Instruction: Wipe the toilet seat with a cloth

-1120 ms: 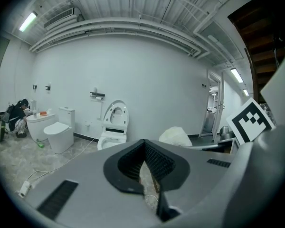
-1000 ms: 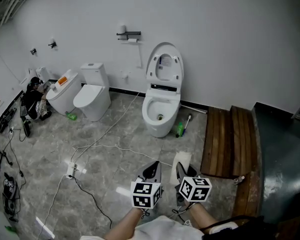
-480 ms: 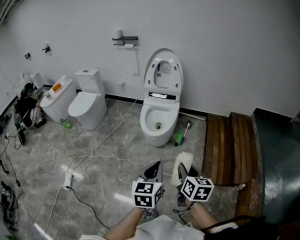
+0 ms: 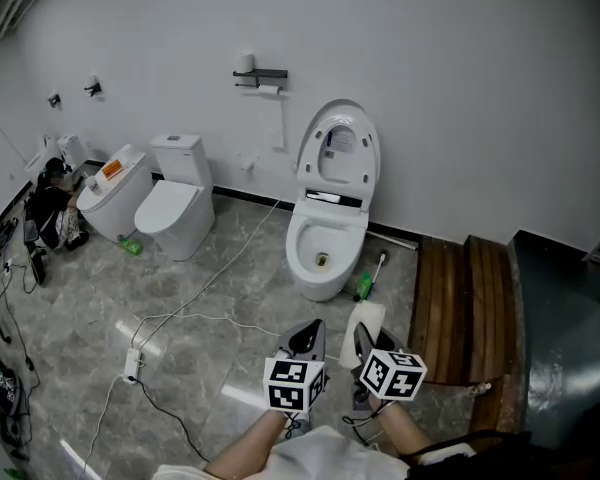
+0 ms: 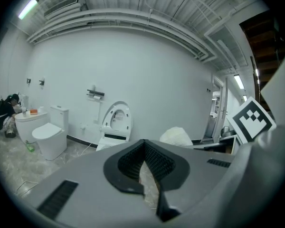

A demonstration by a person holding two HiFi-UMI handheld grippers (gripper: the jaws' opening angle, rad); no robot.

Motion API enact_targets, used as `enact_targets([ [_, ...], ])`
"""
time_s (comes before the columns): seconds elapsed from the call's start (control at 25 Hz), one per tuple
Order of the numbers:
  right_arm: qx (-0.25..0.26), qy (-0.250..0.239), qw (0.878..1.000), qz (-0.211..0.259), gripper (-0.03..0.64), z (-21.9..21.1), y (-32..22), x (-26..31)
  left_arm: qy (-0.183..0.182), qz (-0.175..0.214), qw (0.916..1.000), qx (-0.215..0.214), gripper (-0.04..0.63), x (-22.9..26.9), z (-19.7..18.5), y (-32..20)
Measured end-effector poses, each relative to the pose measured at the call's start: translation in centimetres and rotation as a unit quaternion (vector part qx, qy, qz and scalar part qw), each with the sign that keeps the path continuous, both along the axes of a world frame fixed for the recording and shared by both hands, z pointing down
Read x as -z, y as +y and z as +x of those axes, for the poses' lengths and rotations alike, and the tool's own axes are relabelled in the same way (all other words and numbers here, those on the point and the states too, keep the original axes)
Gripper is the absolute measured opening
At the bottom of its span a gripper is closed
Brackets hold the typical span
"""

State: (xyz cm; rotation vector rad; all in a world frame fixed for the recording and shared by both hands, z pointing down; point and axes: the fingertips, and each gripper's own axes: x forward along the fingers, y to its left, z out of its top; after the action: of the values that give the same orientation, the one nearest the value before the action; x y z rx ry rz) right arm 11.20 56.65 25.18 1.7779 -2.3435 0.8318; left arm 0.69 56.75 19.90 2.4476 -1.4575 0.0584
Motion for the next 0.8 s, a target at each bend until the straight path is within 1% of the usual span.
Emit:
enact_targets([
  [0.12, 0.006, 0.001, 1.0, 0.004, 0.1, -1.6, -2.0, 0.1, 0.002, 0.001, 1.0, 0.003, 0.0, 0.1, -1.3, -2.1],
  [0.36, -0.005, -0.004, 1.0, 0.006, 0.1, -3.0, -6.6, 0.8, 0.006, 0.007, 0.9999, 0.005, 0.0, 0.7, -3.7, -6.7],
  [0.56, -0.026, -0.005, 1.0, -0.009, 0.1, -3.5, -8.9, -0.3, 0.013, -0.005, 0.9997, 0.019, 0.0, -0.2, -6.3, -9.6],
  [0.68, -0.023, -0.005, 0.999, -0.024, 0.1, -4.4, -10.1, -1.1, 0.02, -0.022, 0.9992, 0.029, 0.0, -1.4, -7.4, -11.1],
  [0.8, -0.015, -0.005, 1.0, -0.027, 0.1, -5.0, -11.4, -1.3, 0.018, -0.031, 0.9988, 0.033, 0.0, -2.3, -7.8, -12.2],
])
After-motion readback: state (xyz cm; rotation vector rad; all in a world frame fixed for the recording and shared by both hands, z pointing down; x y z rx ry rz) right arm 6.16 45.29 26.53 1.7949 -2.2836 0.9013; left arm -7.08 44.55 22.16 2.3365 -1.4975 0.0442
